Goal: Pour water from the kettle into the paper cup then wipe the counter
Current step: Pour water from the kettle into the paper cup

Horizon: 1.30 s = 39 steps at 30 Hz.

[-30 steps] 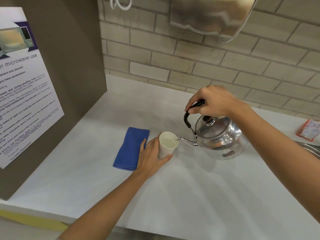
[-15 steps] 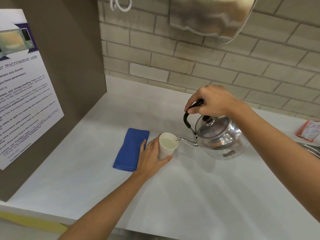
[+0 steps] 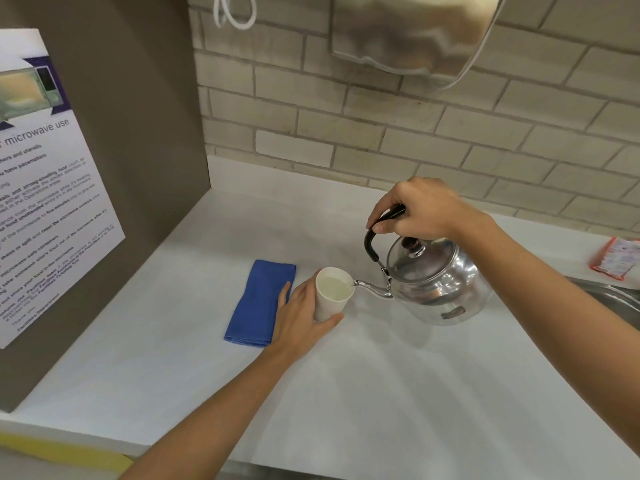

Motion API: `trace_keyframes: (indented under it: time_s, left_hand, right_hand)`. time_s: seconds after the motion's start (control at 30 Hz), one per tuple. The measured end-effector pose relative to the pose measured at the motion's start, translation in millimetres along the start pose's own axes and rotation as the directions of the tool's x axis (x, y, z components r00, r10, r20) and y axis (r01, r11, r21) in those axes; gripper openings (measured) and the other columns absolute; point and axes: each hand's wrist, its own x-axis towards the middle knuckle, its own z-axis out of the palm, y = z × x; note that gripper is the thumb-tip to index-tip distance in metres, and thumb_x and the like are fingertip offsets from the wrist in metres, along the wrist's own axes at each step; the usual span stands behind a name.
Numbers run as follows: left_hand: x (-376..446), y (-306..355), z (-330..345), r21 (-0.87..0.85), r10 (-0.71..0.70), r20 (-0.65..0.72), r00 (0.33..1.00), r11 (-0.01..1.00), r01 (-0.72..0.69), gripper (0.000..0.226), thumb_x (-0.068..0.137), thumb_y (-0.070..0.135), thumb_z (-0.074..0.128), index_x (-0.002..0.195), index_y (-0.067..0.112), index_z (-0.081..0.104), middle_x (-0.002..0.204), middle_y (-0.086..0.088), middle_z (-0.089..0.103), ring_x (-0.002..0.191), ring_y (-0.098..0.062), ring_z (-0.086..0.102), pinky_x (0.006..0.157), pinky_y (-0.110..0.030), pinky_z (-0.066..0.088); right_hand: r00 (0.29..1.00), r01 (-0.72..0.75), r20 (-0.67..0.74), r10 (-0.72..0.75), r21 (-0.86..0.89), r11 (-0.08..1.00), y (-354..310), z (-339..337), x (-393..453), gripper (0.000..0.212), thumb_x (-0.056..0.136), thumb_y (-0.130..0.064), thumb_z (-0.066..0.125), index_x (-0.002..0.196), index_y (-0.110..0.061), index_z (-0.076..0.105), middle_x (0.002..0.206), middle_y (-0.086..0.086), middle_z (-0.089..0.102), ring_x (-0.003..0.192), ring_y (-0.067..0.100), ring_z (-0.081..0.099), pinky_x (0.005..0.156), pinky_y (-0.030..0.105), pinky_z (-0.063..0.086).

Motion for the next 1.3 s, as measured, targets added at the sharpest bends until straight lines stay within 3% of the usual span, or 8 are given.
trace_keyframes:
  time_s: [0.23, 0.37, 0.73, 0.9, 1.07, 1.3]
  left_hand:
    - [-0.2, 0.9, -1.2, -0.004, -0.004, 0.009, 1.000, 1.000, 0.004, 0.086, 0.079, 0.061, 0.063, 0.149, 0.025, 0.027, 0.144, 0.008, 0.049, 0.137, -0.009, 0.038, 0.121, -0.033, -0.001]
    - [-0.5, 1.7, -1.5, -0.017, -0.006, 0.006, 1.000, 1.000, 0.006, 0.086, 0.079, 0.061, 0.063, 0.149, 0.025, 0.027, 0.144, 0.008, 0.050, 0.136, -0.009, 0.039, 0.121, -0.034, -0.001]
    - [-0.8, 1.0, -1.2, -0.019, 0.003, 0.004, 1.000, 1.000, -0.003, 0.086, 0.080, 0.061, 0.064, 0.149, 0.026, 0.027, 0.145, 0.008, 0.049, 0.137, -0.009, 0.039, 0.121, -0.034, -0.001]
    - [-0.6, 0.7, -1.2, -0.020, -0.001, 0.002, 1.000, 1.000, 0.001, 0.087, 0.079, 0.062, 0.063, 0.149, 0.025, 0.028, 0.144, 0.008, 0.050, 0.135, -0.009, 0.039, 0.119, -0.031, -0.003]
    - [-0.8, -0.3, -0.7, -0.017, 0.000, 0.004, 1.000, 1.000, 0.001, 0.087, 0.079, 0.062, 0.063, 0.149, 0.026, 0.027, 0.143, 0.008, 0.050, 0.135, -0.008, 0.038, 0.120, -0.030, -0.004]
    - [-0.4, -1.1, -0.2, -0.027, -0.004, 0.006, 1.000, 1.000, 0.005, 0.085, 0.080, 0.061, 0.064, 0.149, 0.027, 0.028, 0.144, 0.010, 0.049, 0.136, -0.008, 0.038, 0.118, -0.027, -0.004]
  right_hand:
    - [1.000, 0.031, -0.007, -0.031, -0.027, 0.999, -2.5, -1.7, 2.8, 0.014, 0.080, -0.043, 0.069, 0.093, -0.044, 0.075, 0.058, -0.022, 0.052, 0.058, 0.003, 0.048, 0.052, 0.022, 0.030]
    - [0.999, 0.037, -0.006, -0.037, -0.034, 0.999, -2.9, -2.4, 4.4, 0.015, 0.081, -0.043, 0.068, 0.094, -0.043, 0.075, 0.065, -0.019, 0.057, 0.068, 0.009, 0.053, 0.053, 0.022, 0.032]
    - [0.999, 0.046, 0.004, -0.046, -0.058, 0.997, -4.0, -3.6, 6.0, 0.016, 0.081, -0.045, 0.067, 0.095, -0.042, 0.075, 0.072, -0.016, 0.063, 0.070, 0.009, 0.055, 0.052, 0.022, 0.030]
    - [1.000, 0.029, 0.000, -0.029, -0.053, 0.998, -3.7, -3.6, 5.0, 0.015, 0.081, -0.045, 0.068, 0.094, -0.043, 0.075, 0.063, -0.020, 0.055, 0.064, 0.005, 0.050, 0.053, 0.023, 0.032]
    - [1.000, -0.001, -0.008, 0.001, -0.002, 1.000, -0.8, -3.1, 1.4, 0.012, 0.081, -0.044, 0.069, 0.091, -0.044, 0.075, 0.059, -0.021, 0.054, 0.059, -0.002, 0.048, 0.053, 0.023, 0.034]
    - [0.990, -0.132, -0.032, 0.141, 0.200, 0.971, 18.1, 8.3, -16.6, 0.012, 0.078, -0.044, 0.070, 0.090, -0.045, 0.074, 0.074, -0.017, 0.070, 0.074, 0.004, 0.060, 0.068, 0.028, 0.048]
